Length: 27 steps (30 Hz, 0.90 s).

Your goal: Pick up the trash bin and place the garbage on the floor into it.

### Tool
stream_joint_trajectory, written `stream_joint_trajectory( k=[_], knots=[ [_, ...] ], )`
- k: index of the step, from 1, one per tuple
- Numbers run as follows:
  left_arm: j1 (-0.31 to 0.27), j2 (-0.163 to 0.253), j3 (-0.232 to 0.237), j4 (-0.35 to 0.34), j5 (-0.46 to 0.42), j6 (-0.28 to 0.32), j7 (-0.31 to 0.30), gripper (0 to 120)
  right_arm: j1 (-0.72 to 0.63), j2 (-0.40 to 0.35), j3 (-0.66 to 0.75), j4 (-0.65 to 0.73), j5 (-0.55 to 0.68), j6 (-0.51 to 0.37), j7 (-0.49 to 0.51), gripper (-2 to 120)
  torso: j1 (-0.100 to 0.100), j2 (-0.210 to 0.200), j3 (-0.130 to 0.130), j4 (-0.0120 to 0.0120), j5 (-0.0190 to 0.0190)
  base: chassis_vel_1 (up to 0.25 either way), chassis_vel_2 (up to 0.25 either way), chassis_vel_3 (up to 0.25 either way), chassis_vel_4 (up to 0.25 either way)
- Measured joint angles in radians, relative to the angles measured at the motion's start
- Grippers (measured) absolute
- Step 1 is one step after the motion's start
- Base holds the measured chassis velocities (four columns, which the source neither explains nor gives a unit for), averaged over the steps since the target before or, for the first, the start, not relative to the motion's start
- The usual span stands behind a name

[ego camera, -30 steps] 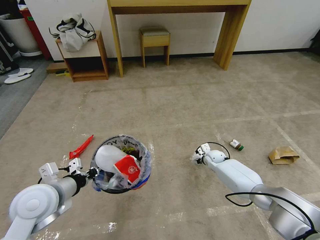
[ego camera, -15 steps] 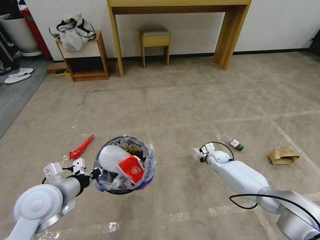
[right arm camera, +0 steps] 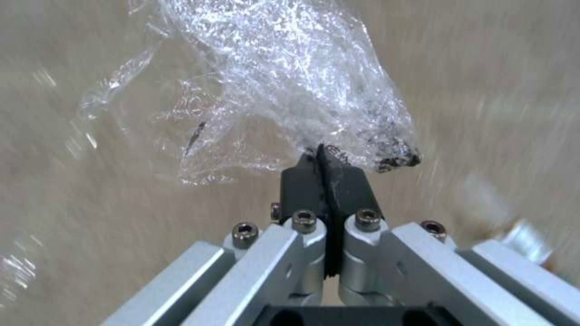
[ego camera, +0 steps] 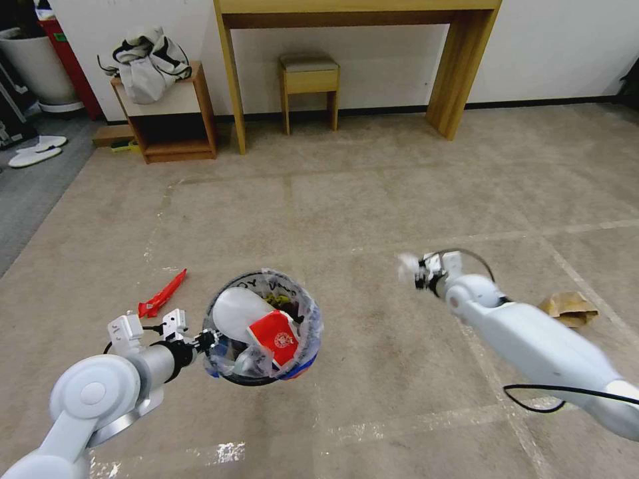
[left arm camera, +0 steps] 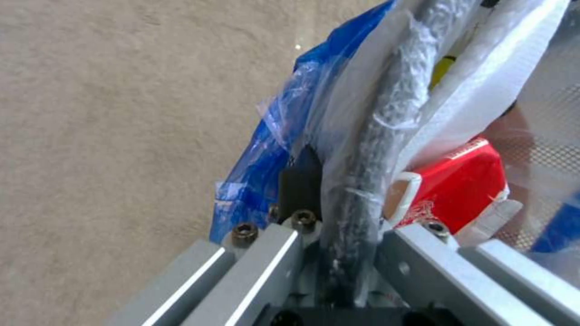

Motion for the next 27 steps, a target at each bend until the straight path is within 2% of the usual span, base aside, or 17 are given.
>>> stream_joint_trajectory(
  k=[1,2,3,4,7,8,9,10,12,13,15,17,19,20,23,24,27],
  knots=[
    [0.0,0.0,0.0,0.0,0.0,0.0,0.0,0,0.0,0.0,0.0,0.0,0.0,0.0,0.0,0,0.0,0.0,0.0,0.0,0.0,0.0,0.0,0.0,0.0],
    [-0.004,0.007,0.014,-0.007,0.001,0.002,0.004,0,-0.032,-0.055,0.056,0.09,0.005,0.022,-0.009,0,0.0,0.0,0.0,-0.0014,0.0,0.0,0.0,0.0,0.0],
    [-0.002,0.012,0.027,-0.023,0.004,0.005,0.008,0,-0.066,-0.103,0.118,0.177,0.005,0.039,-0.016,0,0.0,0.0,0.0,-0.0016,0.0,0.0,0.0,0.0,0.0],
    [0.001,0.014,0.044,-0.034,0.009,0.007,0.013,0,-0.104,-0.139,0.182,0.256,0.008,0.057,-0.021,0,0.0,0.0,0.0,-0.0013,0.0,0.0,0.0,0.0,0.0],
    [-0.004,0.014,0.071,-0.038,0.018,0.01,0.016,0,-0.153,-0.17,0.254,0.334,0.013,0.071,-0.02,0,0.0,0.0,0.0,0.0,0.0003,0.0,0.0,0.0,0.0],
    [-0.015,0.014,0.095,-0.036,0.025,0.01,0.019,0,-0.195,-0.194,0.313,0.382,0.016,0.086,-0.017,0,0.0,0.0,0.0,0.0003,0.0001,0.0,0.0,0.0,0.0],
    [-0.042,0.014,0.141,-0.023,0.037,0.01,0.019,0,-0.283,-0.222,0.418,0.452,0.023,0.107,-0.013,0,0.0,0.0,0.0,0.0,-0.0007,0.0,0.0,0.0,0.0],
    [-0.042,0.014,0.141,-0.023,0.037,0.01,0.019,0,-0.283,-0.222,0.418,0.452,0.023,0.107,-0.013,0,0.0,0.0,0.0,0.0,-0.0007,0.0,0.0,0.0,0.0],
    [-0.093,0.014,0.208,0.004,0.046,0.011,0.019,0,-0.42,-0.245,0.573,0.55,0.044,0.127,-0.016,0,0.0,0.0,0.0,-0.0015,0.0011,0.0,0.0,0.0,0.0],
    [-0.093,0.014,0.208,0.004,0.046,0.011,0.019,0,-0.42,-0.245,0.573,0.55,0.044,0.127,-0.016,0,0.0,0.0,0.0,-0.0015,0.0011,0.0,0.0,0.0,0.0],
    [-0.152,0.008,0.278,0.033,0.047,0.011,0.005,0,-0.531,-0.262,0.703,0.681,0.086,0.134,-0.035,0,0.0,0.0,0.0,-0.0013,-0.0006,0.0,0.0,0.0,0.0],
    [-0.164,0.007,0.294,0.037,0.046,0.011,-0.001,0,-0.552,-0.263,0.722,0.718,0.102,0.134,-0.04,0,0.0,0.0,0.0,-0.0006,-0.0003,0.0,0.0,0.0,0.0],
    [-0.2,0.007,0.339,0.045,0.035,0.011,-0.02,0,-0.586,-0.26,0.73,0.813,0.132,0.137,-0.052,0,0.0,0.0,0.0,-0.0003,-0.0003,0.0,0.0,0.0,0.0],
    [-0.2,0.007,0.339,0.045,0.035,0.011,-0.02,0,-0.586,-0.26,0.73,0.813,0.132,0.137,-0.052,0,0.0,0.0,0.0,-0.0003,-0.0003,0.0,0.0,0.0,0.0],
    [-0.229,0.013,0.374,0.048,0.015,0.012,-0.047,0,-0.572,-0.238,0.632,0.907,0.139,0.159,-0.069,0,0.0,0.0,0.0,-0.0006,0.0001,0.0,0.0,0.0,0.0],
    [-0.229,0.013,0.374,0.048,0.015,0.012,-0.047,0,-0.572,-0.238,0.632,0.907,0.139,0.159,-0.069,0,0.0,0.0,0.0,-0.0006,0.0001,0.0,0.0,0.0,0.0],
    [-0.237,0.017,0.385,0.048,0.002,0.012,-0.07,0,-0.547,-0.219,0.515,0.952,0.125,0.175,-0.084,0,0.0,0.0,0.0,-0.0001,-0.0002,0.0,0.0,0.0,0.0]
  ],
)
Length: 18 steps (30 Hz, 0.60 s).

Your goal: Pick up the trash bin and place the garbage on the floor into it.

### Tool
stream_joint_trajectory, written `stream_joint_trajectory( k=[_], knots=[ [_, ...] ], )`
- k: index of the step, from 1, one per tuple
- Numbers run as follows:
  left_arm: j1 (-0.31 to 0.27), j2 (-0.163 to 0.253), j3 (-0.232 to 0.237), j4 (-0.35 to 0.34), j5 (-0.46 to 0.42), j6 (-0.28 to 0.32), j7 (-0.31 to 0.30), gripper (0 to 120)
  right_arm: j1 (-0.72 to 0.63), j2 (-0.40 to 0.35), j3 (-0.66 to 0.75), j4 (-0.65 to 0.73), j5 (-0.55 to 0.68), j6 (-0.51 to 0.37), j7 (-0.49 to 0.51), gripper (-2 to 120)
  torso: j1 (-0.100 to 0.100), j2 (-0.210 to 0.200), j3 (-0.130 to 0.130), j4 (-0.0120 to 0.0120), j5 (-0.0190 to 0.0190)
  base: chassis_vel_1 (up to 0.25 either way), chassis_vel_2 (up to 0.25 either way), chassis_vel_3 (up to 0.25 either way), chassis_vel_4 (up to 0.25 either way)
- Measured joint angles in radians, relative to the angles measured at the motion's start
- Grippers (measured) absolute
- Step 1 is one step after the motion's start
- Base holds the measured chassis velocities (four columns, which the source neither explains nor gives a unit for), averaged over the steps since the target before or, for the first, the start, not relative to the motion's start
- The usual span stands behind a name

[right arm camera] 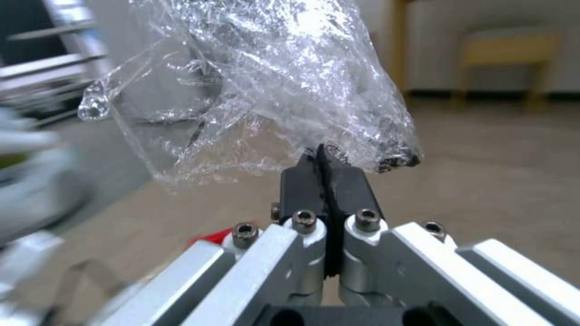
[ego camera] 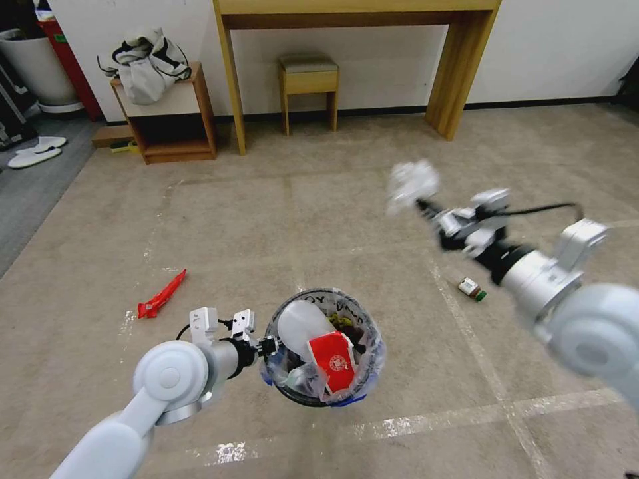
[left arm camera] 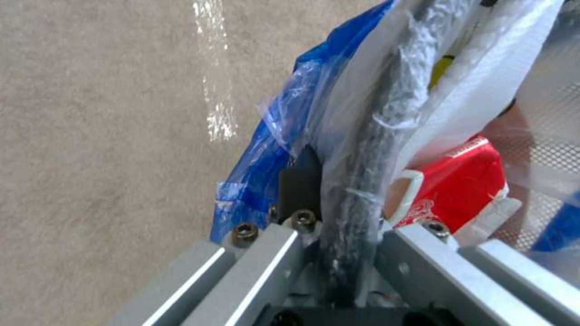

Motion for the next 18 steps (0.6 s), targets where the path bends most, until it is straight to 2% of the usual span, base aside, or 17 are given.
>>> stream_joint_trajectory(
  k=[2,3,4,5,8,13,18],
  knots=[
    [-0.001,0.001,0.004,-0.012,-0.03,0.0,-0.048,0,0.011,0.015,-0.089,0.017,-0.032,0.011,-0.015,0,0.0,0.0,0.0,-0.0001,0.0,0.0,0.0,0.0,0.0],
    [-0.001,0.001,0.004,-0.012,-0.03,0.0,-0.048,0,0.011,0.015,-0.089,0.017,-0.032,0.011,-0.015,0,0.0,0.0,0.0,-0.0001,0.0,0.0,0.0,0.0,0.0],
    [0.001,0.001,0.004,-0.03,-0.063,0.0,-0.103,0,0.01,0.022,-0.153,0.014,-0.079,0.02,-0.034,0,0.0,0.0,0.0,-0.0004,0.0,0.0,0.0,0.0,0.0],
    [0.001,0.001,0.004,-0.03,-0.063,0.0,-0.103,0,0.01,0.022,-0.153,0.014,-0.079,0.02,-0.034,0,0.0,0.0,0.0,-0.0004,0.0,0.0,0.0,0.0,0.0],
    [0.016,0.0,-0.001,-0.067,-0.119,0.0,-0.185,0,0.003,0.039,-0.254,-0.016,-0.155,0.029,-0.049,0,0.0,0.0,0.0,-0.0004,0.0001,0.0,0.0,0.0,0.0],
    [0.032,-0.001,-0.011,-0.083,-0.128,0.0,-0.2,0,0.001,0.056,-0.299,-0.039,-0.189,0.03,-0.053,0,0.0,0.0,0.0,-0.0005,0.0001,0.0,0.0,0.0,0.0],
    [0.065,-0.003,-0.04,-0.109,-0.135,0.0,-0.203,0,-0.018,0.081,-0.363,-0.083,-0.25,0.036,-0.058,0,0.0,0.0,0.0,-0.0004,0.0001,0.0,0.0,0.0,0.0]
  ],
)
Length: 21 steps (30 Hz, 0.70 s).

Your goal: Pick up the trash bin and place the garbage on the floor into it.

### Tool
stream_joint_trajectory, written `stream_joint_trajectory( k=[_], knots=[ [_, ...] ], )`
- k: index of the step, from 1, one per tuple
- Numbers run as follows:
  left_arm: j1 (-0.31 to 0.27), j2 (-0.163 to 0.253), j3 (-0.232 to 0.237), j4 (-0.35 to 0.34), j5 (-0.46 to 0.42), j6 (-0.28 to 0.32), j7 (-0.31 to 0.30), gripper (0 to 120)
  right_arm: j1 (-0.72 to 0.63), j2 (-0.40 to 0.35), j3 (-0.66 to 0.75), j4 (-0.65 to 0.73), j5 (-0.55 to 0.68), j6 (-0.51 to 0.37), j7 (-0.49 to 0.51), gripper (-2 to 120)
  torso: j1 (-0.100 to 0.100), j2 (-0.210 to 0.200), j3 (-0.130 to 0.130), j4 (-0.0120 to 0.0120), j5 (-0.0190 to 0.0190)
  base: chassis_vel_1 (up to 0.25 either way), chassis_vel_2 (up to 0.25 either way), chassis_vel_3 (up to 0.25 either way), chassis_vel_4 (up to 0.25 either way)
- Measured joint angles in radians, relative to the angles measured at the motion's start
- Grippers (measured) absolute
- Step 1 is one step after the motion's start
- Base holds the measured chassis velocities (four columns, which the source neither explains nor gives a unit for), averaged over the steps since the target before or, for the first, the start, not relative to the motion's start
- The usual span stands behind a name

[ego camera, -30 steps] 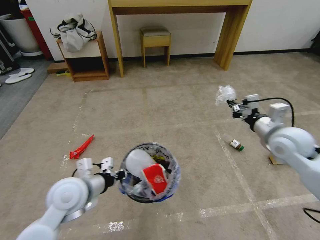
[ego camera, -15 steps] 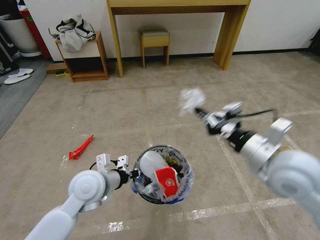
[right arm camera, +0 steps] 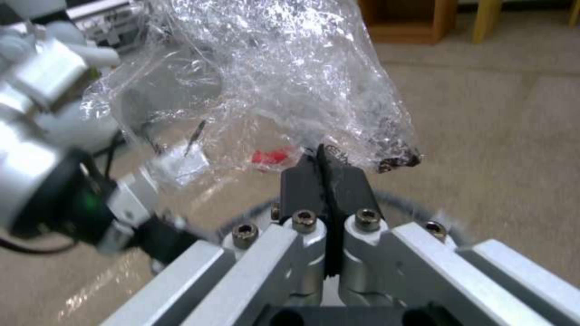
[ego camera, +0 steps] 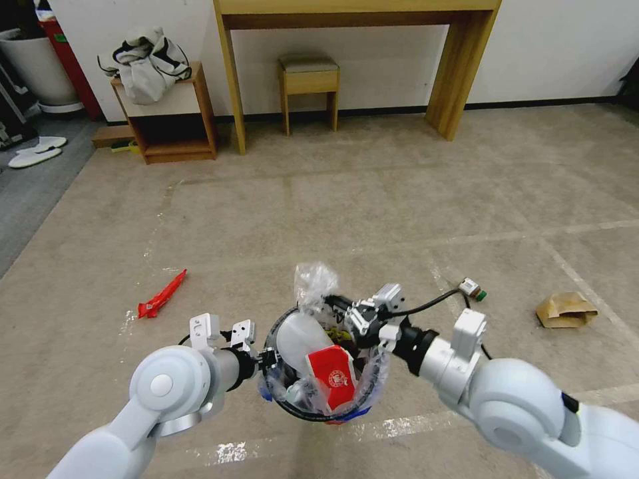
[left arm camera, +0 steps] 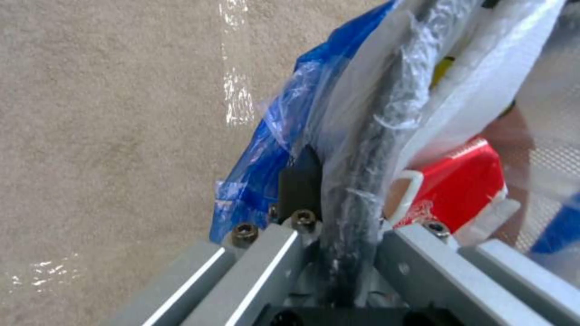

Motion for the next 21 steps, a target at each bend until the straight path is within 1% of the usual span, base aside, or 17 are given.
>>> stream_joint_trajectory(
  k=[2,4,8,10,15,18,21],
  knots=[
    [0.002,0.0,-0.004,-0.002,-0.002,0.0,0.0,0,-0.002,0.002,-0.008,-0.007,-0.009,0.002,-0.002,0,0.0,0.0,0.0,0.0,-0.0001,0.0,0.0,0.0,0.0],
    [0.011,-0.001,-0.022,-0.011,-0.005,0.0,0.002,0,-0.006,0.012,-0.035,-0.032,-0.04,0.01,-0.006,0,0.0,0.0,0.0,-0.0001,-0.0001,0.0,0.0,0.0,0.0],
    [0.022,-0.001,-0.032,-0.019,-0.006,0.0,0.004,0,-0.009,0.023,-0.05,-0.045,-0.054,0.018,-0.001,0,0.0,0.0,0.0,0.0,0.0,0.0,0.0,0.0,0.0],
    [0.039,0.001,-0.049,-0.03,-0.006,0.0,0.008,0,-0.006,0.031,-0.076,-0.059,-0.07,0.022,0.014,0,0.0,0.0,0.0,0.0,-0.0001,0.0,0.0,0.0,0.0],
    [0.041,0.004,-0.065,-0.034,-0.008,0.0,0.008,0,-0.005,0.029,-0.088,-0.065,-0.079,0.023,0.014,0,0.0,0.0,0.0,0.0,0.0,0.0,0.0,0.0,0.0],
    [0.037,0.005,-0.085,-0.035,-0.016,0.0,0.009,0,-0.007,0.029,-0.1,-0.079,-0.096,0.025,0.013,0,0.0,0.0,0.0,0.0,0.0,0.0,0.0,0.0,0.0],
    [0.037,0.004,-0.088,-0.035,-0.017,0.0,0.01,0,-0.008,0.027,-0.105,-0.079,-0.098,0.025,0.014,0,0.0,0.0,0.0,0.0,-0.0001,0.0,0.0,0.0,0.0]
  ],
)
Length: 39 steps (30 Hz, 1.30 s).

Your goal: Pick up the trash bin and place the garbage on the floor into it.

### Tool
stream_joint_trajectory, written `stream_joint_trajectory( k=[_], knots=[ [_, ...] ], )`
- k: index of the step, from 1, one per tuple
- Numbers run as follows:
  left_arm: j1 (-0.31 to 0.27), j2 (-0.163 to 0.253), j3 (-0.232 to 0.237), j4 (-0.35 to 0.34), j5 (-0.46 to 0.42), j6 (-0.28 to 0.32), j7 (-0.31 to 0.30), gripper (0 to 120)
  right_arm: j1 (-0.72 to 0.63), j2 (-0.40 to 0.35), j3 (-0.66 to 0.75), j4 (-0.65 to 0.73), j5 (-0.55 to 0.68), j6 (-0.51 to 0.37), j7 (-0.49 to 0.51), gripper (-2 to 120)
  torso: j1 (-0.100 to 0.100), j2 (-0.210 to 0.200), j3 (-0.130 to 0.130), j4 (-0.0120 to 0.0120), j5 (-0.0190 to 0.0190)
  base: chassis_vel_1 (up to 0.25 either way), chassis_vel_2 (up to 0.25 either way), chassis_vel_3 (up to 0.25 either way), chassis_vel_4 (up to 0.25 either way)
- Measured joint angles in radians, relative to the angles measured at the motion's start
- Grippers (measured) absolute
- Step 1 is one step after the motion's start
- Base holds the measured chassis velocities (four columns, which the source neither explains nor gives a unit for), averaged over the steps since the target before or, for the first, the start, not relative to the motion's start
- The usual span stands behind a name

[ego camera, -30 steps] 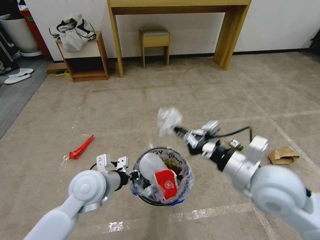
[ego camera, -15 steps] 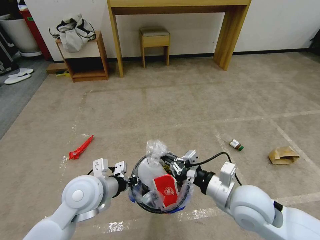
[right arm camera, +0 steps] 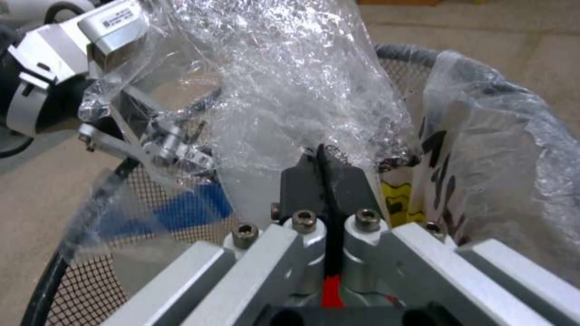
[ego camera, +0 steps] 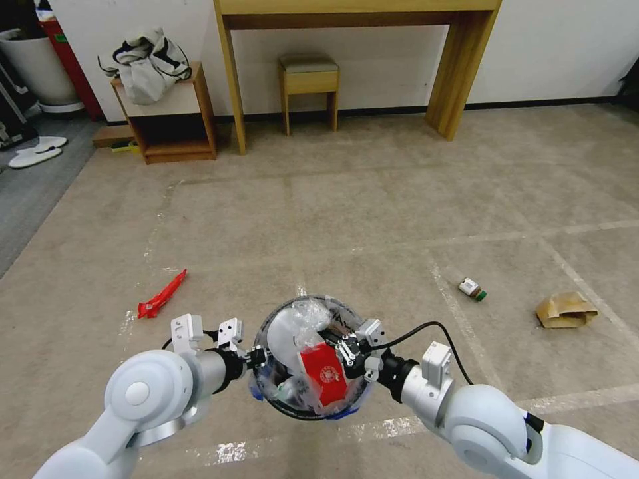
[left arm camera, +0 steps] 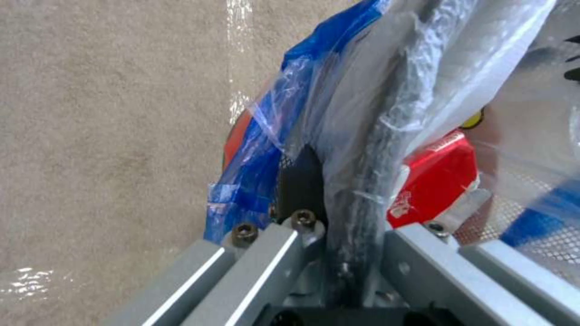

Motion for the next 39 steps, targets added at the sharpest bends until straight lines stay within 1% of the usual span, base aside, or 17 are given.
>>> stream_joint_trajectory(
  k=[4,7,8,9,10,12,13,15,16,19,22,24,25,27,28,30,39],
  knots=[
    [0.002,-0.008,-0.001,0.001,0.001,0.0,0.001,0,0.001,0.0,-0.006,-0.005,-0.003,0.0,0.006,2,0.0,0.0,0.0,0.0,0.0001,0.0,0.0,0.0,0.0],
    [0.006,-0.01,-0.003,0.003,0.004,0.0,0.006,0,0.004,-0.007,-0.009,-0.003,-0.005,0.001,0.013,16,0.0,0.0,0.0,0.0,0.0,0.0,0.0,0.0,0.0],
    [0.006,-0.01,-0.003,0.003,0.004,0.0,0.006,0,0.004,-0.007,-0.009,-0.003,-0.005,0.001,0.013,16,0.0,0.0,0.0,0.0,0.0,0.0,0.0,0.0,0.0],
    [0.006,-0.009,-0.006,0.005,0.005,0.0,0.008,0,0.006,-0.012,-0.009,0.001,-0.004,0.001,0.015,23,0.0,0.0,0.0,0.0,0.0001,0.0,0.0,0.0,0.0],
    [0.006,-0.009,-0.006,0.005,0.005,0.0,0.008,0,0.006,-0.012,-0.009,0.001,-0.004,0.001,0.015,23,0.0,0.0,0.0,0.0,0.0001,0.0,0.0,0.0,0.0],
    [0.002,-0.011,-0.016,0.012,0.005,0.0,0.012,0,0.01,-0.026,-0.008,0.01,-0.002,0.002,0.015,35,0.0,0.0,0.0,0.0,0.0001,0.0,0.0,0.0,0.0],
    [0.002,-0.011,-0.016,0.012,0.005,0.0,0.012,0,0.01,-0.026,-0.008,0.01,-0.002,0.002,0.015,35,0.0,0.0,0.0,0.0,0.0001,0.0,0.0,0.0,0.0],
    [0.002,-0.014,-0.02,0.013,0.006,0.0,0.015,0,0.012,-0.035,-0.007,0.014,0.0,0.003,0.015,45,0.0,0.0,0.0,0.0,0.0,0.0,0.0,0.0,0.0],
    [0.002,-0.014,-0.02,0.013,0.006,0.0,0.015,0,0.012,-0.035,-0.007,0.014,0.0,0.003,0.015,45,0.0,0.0,0.0,0.0,0.0,0.0,0.0,0.0,0.0],
    [0.003,-0.016,-0.024,0.012,0.006,0.0,0.015,0,0.01,-0.039,-0.007,0.016,-0.001,0.003,0.017,60,0.0,0.0,0.0,0.0,0.0001,0.0,0.0,0.0,0.0],
    [0.004,-0.017,-0.023,0.01,0.006,0.0,0.016,0,0.008,-0.037,-0.01,0.014,-0.002,0.004,0.017,65,0.0,0.0,0.0,0.0,0.0001,0.0,0.0,0.0,0.0],
    [0.005,-0.017,-0.027,0.007,0.006,0.0,0.016,0,0.008,-0.035,-0.014,0.011,-0.009,0.004,0.019,77,0.0,0.0,0.0,0.0,0.0001,0.0,0.0,0.0,0.0],
    [0.005,-0.017,-0.027,0.007,0.006,0.0,0.016,0,0.008,-0.035,-0.014,0.011,-0.009,0.004,0.019,77,0.0,0.0,0.0,0.0,0.0001,0.0,0.0,0.0,0.0],
    [0.006,-0.017,-0.031,0.006,0.005,0.0,0.017,0,0.012,-0.036,-0.017,0.013,-0.009,0.004,0.02,88,0.0,0.0,0.0,0.0,0.0001,0.0,0.0,0.0,0.0],
    [0.006,-0.017,-0.031,0.006,0.005,0.0,0.017,0,0.012,-0.036,-0.017,0.013,-0.009,0.004,0.02,88,0.0,0.0,0.0,0.0,0.0001,0.0,0.0,0.0,0.0],
    [0.007,-0.018,-0.033,0.005,0.005,0.0,0.019,0,0.017,-0.039,-0.017,0.014,-0.007,0.004,0.019,98,0.0,0.0,0.0,0.0,0.0001,0.0,0.0,0.0,0.0],
    [0.011,-0.03,-0.037,0.008,0.013,0.0,0.022,0,0.016,-0.061,-0.016,0.027,-0.003,0.009,0.015,100,0.0,0.0,0.0,-0.0001,0.0001,0.0,0.0,0.0,0.0]
  ],
)
